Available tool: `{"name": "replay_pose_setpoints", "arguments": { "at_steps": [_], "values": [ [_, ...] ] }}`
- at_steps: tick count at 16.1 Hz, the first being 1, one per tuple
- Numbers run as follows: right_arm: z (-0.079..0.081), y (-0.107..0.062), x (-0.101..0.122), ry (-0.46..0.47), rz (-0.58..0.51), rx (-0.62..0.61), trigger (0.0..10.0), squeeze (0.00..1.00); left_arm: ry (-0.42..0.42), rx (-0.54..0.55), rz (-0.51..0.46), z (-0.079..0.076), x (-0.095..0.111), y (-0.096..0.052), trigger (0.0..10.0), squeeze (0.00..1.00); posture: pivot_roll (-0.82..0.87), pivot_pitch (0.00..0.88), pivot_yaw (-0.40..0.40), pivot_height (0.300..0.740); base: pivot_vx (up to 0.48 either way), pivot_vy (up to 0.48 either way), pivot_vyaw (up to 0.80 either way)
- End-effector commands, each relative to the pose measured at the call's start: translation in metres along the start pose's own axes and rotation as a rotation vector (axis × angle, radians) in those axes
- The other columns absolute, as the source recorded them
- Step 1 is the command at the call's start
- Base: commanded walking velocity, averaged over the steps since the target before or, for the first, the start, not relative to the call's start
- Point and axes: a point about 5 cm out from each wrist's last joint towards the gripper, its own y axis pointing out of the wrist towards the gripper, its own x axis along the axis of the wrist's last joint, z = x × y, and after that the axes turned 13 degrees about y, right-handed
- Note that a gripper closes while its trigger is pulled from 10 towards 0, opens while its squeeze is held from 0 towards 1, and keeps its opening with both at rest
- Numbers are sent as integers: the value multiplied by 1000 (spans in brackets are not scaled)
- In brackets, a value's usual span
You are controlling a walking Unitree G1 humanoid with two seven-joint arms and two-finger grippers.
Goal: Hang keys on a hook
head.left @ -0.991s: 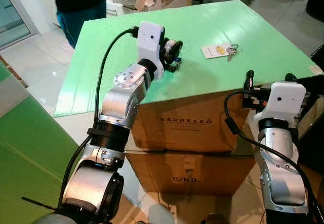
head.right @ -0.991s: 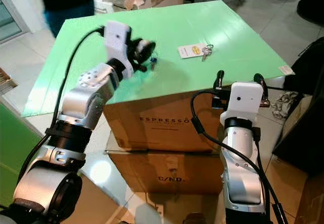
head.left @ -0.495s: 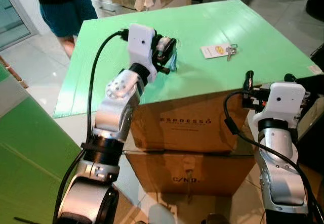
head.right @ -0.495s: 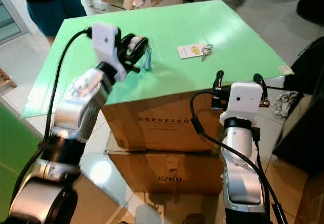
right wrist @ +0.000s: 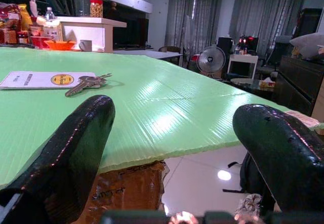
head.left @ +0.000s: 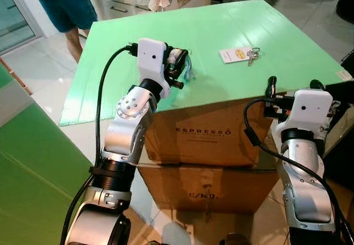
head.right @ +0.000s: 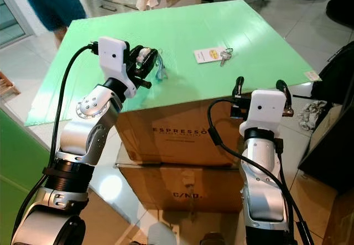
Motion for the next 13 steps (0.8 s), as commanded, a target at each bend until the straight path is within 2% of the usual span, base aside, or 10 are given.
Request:
{"name": "replay_pose_setpoints", "arguments": {
  "at_steps": [1,9,13],
  "values": [
    [2,-2,-12,-1,66,14,10000,0,1,28,-1,6,1,-3,0,0,-219,0,133,740,-341,0,0],
    [1,-3,-13,-3,65,13,10000,0,3,24,-1,4,1,0,0,0,-228,0,130,740,-352,0,0],
    [1,-3,-14,-15,76,12,10000,0,-2,26,-10,4,3,1,0,0,-228,0,130,740,0,0,0]
  ]
}}
